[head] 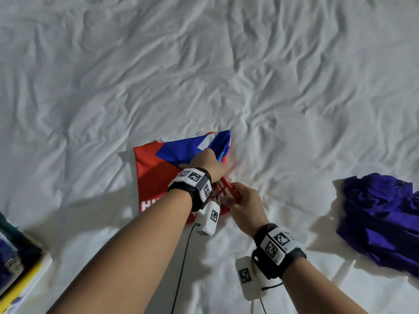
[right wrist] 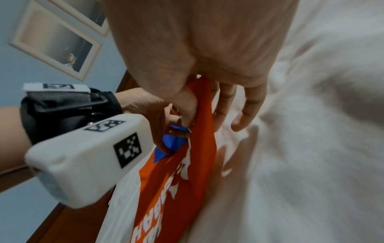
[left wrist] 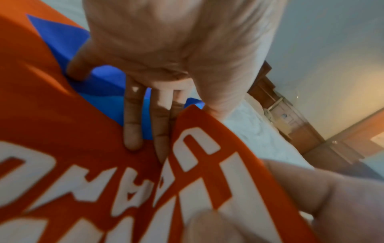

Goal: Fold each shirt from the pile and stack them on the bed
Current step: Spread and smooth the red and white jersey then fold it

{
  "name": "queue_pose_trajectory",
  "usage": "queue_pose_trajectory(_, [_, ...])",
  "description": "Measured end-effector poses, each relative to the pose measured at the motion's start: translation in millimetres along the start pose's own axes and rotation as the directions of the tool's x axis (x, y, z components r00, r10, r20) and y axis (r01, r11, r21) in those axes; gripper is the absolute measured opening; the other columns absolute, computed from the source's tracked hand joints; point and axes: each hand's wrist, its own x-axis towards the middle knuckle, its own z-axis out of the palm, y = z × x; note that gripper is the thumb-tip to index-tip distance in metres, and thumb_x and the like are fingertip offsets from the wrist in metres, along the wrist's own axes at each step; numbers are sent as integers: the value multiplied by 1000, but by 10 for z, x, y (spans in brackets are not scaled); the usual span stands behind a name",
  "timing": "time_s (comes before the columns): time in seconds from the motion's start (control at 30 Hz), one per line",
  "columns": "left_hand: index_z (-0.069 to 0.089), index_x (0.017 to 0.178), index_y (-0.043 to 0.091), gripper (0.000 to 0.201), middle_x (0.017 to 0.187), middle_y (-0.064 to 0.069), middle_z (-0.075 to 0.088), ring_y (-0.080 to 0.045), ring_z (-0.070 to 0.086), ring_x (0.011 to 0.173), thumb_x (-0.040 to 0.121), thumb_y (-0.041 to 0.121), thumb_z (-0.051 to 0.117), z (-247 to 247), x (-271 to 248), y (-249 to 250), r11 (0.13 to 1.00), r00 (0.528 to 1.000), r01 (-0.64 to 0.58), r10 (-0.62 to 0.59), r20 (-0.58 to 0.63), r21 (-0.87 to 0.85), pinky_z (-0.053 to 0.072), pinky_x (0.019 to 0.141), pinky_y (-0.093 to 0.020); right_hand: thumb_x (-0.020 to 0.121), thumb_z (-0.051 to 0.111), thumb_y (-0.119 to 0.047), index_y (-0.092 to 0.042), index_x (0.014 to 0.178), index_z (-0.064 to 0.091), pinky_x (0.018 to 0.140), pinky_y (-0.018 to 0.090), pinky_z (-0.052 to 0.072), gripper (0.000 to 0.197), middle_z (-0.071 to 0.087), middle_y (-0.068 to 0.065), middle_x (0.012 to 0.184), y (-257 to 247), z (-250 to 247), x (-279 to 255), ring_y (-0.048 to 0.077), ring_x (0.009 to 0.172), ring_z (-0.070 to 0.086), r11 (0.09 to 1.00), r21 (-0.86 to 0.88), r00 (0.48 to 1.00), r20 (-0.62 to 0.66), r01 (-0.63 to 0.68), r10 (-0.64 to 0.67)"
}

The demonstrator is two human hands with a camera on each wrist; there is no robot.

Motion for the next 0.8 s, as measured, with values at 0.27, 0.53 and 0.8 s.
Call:
queue_pose_trajectory(0.27, [57, 61, 7, 21, 55, -3, 56, -23, 52, 54, 72, 17, 72, -651, -323, -684, 886, 977, -205, 164, -133, -415, 41, 55, -30, 85, 73, -8, -20, 99, 74, 65, 20, 53, 19, 73, -9, 82, -598, 524, -371, 6, 75, 69, 974, 116, 974, -139, 194, -177])
queue_pose_trajectory(0.53, [68, 83, -9, 31, 73, -16, 72, -19, 63, 64, 65, 17, 71, -1491, -751, -2088, 776, 973, -180, 51, -224, -604, 52, 60, -36, 82, 77, -18, -25, 104, 77, 76, 28, 55, 23, 74, -14, 93, -1291, 1703, -748, 6, 82, 67, 919, -15, 917, -71, 393, -393])
queue_pose_trajectory(0.8, [61, 70, 5, 9, 63, -10, 53, -22, 50, 60, 75, 7, 68, -1503, -681, -3634, 661, 941, 110, -311, -137, -742, 40, 56, -29, 91, 61, -33, -21, 113, 70, 92, 37, 51, 27, 66, -5, 112, -1234, 2610, -742, 20, 102, 62, 877, -158, 888, -7, 453, -460])
